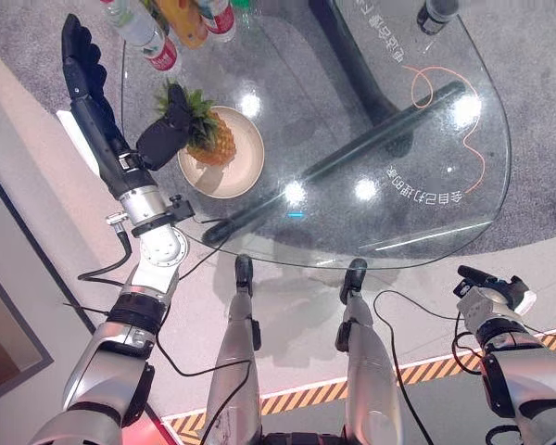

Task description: Pick up the fruit to the plate

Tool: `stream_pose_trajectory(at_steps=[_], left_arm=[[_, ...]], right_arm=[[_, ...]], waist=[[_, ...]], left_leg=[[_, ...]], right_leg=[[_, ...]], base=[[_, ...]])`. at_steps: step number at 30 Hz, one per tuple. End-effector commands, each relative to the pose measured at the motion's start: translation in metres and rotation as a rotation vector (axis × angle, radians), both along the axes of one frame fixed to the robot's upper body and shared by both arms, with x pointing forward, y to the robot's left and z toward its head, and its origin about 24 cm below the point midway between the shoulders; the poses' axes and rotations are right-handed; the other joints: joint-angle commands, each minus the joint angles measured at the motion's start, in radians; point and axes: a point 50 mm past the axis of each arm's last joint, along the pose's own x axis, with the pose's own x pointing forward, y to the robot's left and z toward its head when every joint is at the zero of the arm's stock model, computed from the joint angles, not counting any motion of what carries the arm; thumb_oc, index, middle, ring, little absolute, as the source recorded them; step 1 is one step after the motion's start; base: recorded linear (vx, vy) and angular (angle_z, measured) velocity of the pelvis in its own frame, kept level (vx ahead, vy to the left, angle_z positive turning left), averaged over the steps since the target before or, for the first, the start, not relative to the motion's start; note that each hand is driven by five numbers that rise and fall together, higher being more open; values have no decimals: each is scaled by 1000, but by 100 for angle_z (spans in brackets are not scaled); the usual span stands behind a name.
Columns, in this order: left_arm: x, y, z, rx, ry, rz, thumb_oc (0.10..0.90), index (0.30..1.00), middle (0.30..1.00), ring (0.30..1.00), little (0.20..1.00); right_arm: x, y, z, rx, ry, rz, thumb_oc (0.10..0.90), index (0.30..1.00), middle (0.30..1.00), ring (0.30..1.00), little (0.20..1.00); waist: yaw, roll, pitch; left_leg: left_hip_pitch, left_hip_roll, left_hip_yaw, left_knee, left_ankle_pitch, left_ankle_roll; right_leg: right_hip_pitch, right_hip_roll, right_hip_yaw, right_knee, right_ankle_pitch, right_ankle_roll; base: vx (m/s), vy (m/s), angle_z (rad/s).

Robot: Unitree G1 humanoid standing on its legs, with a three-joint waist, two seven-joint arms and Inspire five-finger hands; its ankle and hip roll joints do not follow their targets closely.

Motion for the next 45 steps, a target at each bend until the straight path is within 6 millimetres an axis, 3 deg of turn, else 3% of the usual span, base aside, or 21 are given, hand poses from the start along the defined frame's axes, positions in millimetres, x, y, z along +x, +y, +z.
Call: stream_pose_trajectory(at_steps=[1, 4, 9, 12, 14, 18, 20, 24, 35, 39, 45], left_arm=[[-14, 9, 60, 21, -270, -35, 800, 900, 900, 900, 900], [-13, 12, 58, 37, -217, -66, 800, 900, 900, 900, 900], [-6, 35, 18, -32, 58, -66, 800, 900, 900, 900, 900], [-10, 59, -40, -157, 317, -88, 800, 900, 900, 900, 900], [-27, 76, -98, -262, 524, -103, 800, 900, 900, 900, 900], [-60, 94, -156, -278, 752, -60, 800, 900, 900, 900, 900], [-84, 100, -194, -298, 948, -46, 800, 900, 900, 900, 900], [-126, 106, -243, -370, 1222, -36, 800, 900, 900, 900, 900], [-224, 81, -322, -456, 1838, -146, 800, 900, 900, 900, 900], [-244, 69, -334, -467, 2031, -186, 800, 900, 900, 900, 900], [-256, 57, -341, -406, 2212, -264, 800, 900, 900, 900, 900]], right_arm=[[-30, -29, -8, -66, 50, -72, 800, 900, 900, 900, 900], [-33, -27, -13, -80, 62, -40, 800, 900, 900, 900, 900], [-50, -21, -35, -90, 140, 68, 800, 900, 900, 900, 900], [-80, -20, -61, -87, 234, 168, 800, 900, 900, 900, 900], [-109, -17, -82, -76, 334, 247, 800, 900, 900, 900, 900], [-146, -13, -104, -33, 482, 323, 800, 900, 900, 900, 900], [-169, -9, -116, 10, 592, 380, 800, 900, 900, 900, 900], [-194, -2, -128, 70, 714, 452, 800, 900, 900, 900, 900], [-226, 20, -147, 193, 927, 608, 800, 900, 900, 900, 900], [-227, 27, -150, 227, 974, 667, 800, 900, 900, 900, 900], [-226, 34, -153, 229, 1009, 732, 800, 900, 900, 900, 900]], waist=[[34, -27, -24], [36, -22, -24], [33, -10, -96], [27, 1, -161], [24, 4, -221], [19, 6, -301], [18, 11, -354], [13, 16, -415], [7, 24, -475], [0, 30, -478], [-7, 31, -486]], left_leg=[[31, -24, 19, 55, -129, 17], [87, -23, 27, 44, -130, 14], [174, -17, 39, -9, -114, 6], [240, -13, 46, -52, -98, 1], [291, -10, 52, -69, -88, 0], [356, -8, 59, -81, -93, 3], [400, -5, 64, -85, -101, 4], [461, 2, 69, -92, -116, 4], [536, 11, 74, -105, -142, 7], [548, 9, 74, -105, -148, 12], [561, 4, 67, -105, -160, 18]], right_leg=[[26, -15, -24, 52, -83, 34], [82, -16, -23, 41, -87, 34], [177, -13, -24, -3, -87, 34], [249, -11, -18, -43, -82, 36], [305, -11, -17, -64, -78, 36], [368, -12, -19, -74, -82, 33], [409, -13, -22, -71, -92, 32], [466, -10, -22, -84, -99, 31], [536, -5, -45, -97, -121, 34], [544, -3, -41, -90, -127, 32], [557, 0, -34, -91, -134, 30]], base=[[38, -14, 2], [39, -4, 3], [102, 29, -1], [170, 76, -4], [215, 68, 0], [227, 49, -2], [293, 48, -1], [232, 29, 4], [66, 15, -1], [17, 21, 0], [16, 13, 1]])
